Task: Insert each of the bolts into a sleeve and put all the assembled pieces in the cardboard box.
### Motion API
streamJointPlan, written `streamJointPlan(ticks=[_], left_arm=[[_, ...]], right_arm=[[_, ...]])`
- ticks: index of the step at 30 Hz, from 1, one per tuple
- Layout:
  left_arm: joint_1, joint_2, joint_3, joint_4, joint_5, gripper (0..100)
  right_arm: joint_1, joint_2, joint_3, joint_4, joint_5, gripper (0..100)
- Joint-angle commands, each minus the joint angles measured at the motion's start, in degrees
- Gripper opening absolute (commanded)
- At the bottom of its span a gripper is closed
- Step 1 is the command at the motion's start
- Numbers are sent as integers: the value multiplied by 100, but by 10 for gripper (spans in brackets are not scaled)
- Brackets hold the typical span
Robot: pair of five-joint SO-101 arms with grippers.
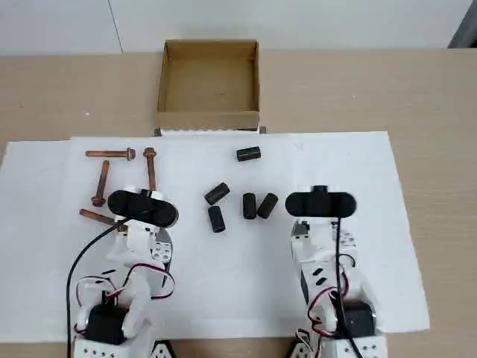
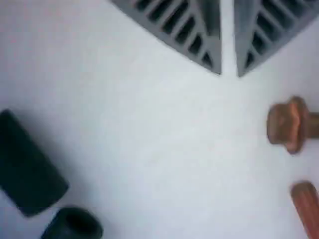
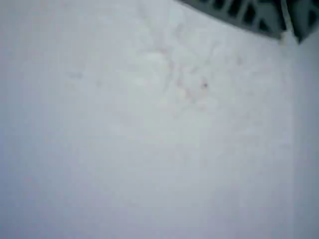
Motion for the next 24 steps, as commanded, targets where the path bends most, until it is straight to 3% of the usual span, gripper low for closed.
streamJointPlan(ticks=[1,12,17,24], left_arm=[[35,-9,-725,149,-9,6],[-35,457,-1921,396,26,6],[-352,2207,-3064,519,396,6],[-440,4949,-4708,1389,396,7]], right_arm=[[22,-4,-914,163,-141,4],[13,2862,-3349,629,-923,4],[4,4251,-4264,690,-1090,6],[4,5710,-5134,1411,-1169,7]])
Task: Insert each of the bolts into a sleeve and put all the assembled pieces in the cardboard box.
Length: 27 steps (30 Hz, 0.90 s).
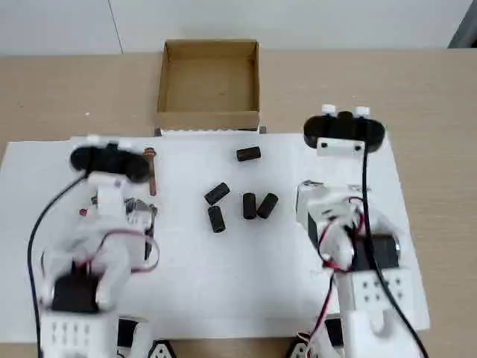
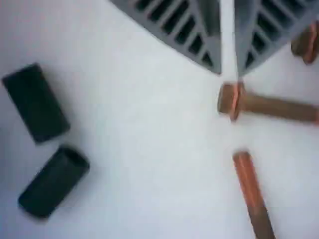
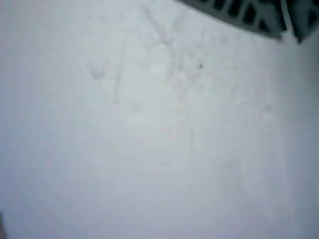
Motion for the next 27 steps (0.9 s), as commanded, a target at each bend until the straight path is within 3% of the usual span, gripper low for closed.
streamJointPlan(ticks=[1,5,13,20,27], left_arm=[[-18,1310,-857,378,44,7],[-18,2251,-1191,369,44,7],[-299,3657,-1675,360,97,6],[-993,5029,-2510,26,404,6],[-1046,5952,-3029,-9,378,7]], right_arm=[[-31,655,-501,330,-237,7],[-31,1297,-941,690,-888,7],[-514,2554,-1705,1481,-1389,7],[-629,3705,-2453,1508,-1635,9],[-813,4532,-3385,1552,-1820,49]])
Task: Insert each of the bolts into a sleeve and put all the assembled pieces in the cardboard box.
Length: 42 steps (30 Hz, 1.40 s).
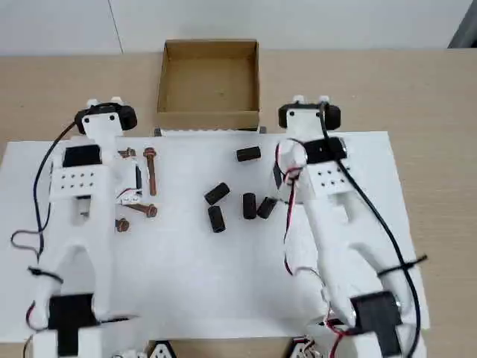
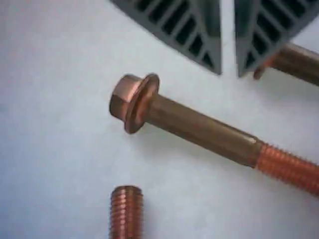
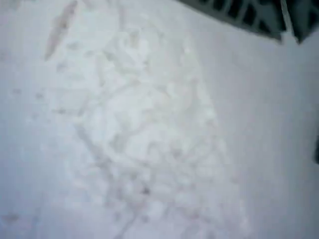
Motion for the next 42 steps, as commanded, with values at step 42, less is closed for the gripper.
streamJointPlan(ticks=[42], left_arm=[[-26,448,31,-642,44,8]], right_arm=[[-611,2352,-1046,-470,-281,166]])
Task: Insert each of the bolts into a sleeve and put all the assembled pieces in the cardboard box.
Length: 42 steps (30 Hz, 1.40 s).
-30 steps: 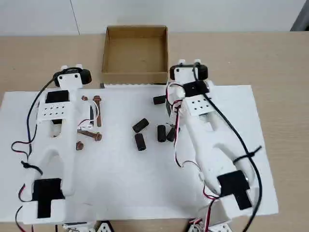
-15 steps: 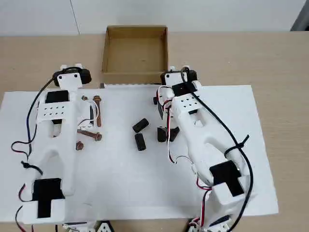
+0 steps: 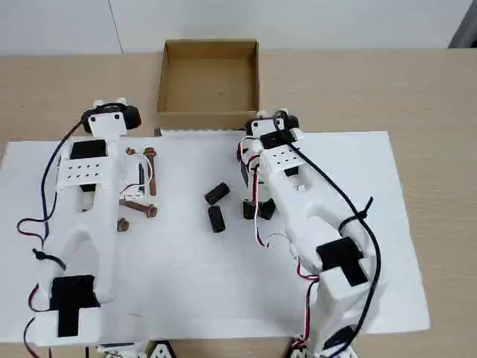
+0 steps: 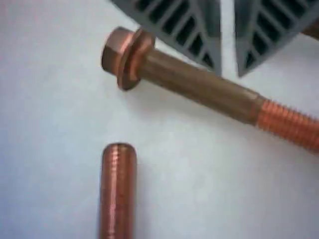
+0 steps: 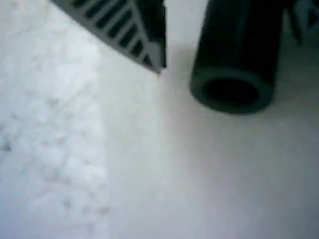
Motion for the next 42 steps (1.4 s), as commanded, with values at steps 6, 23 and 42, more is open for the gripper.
streamJointPlan(ticks=[6,23,42], left_arm=[[-26,-26,251,-316,18,8],[-9,-88,-989,1108,-26,6],[114,-18,-2396,1714,-2119,6]], right_arm=[[-48,84,-237,-13,0,14],[4,-338,-1741,1745,527,2],[1947,-1314,-1741,1833,1776,2]])
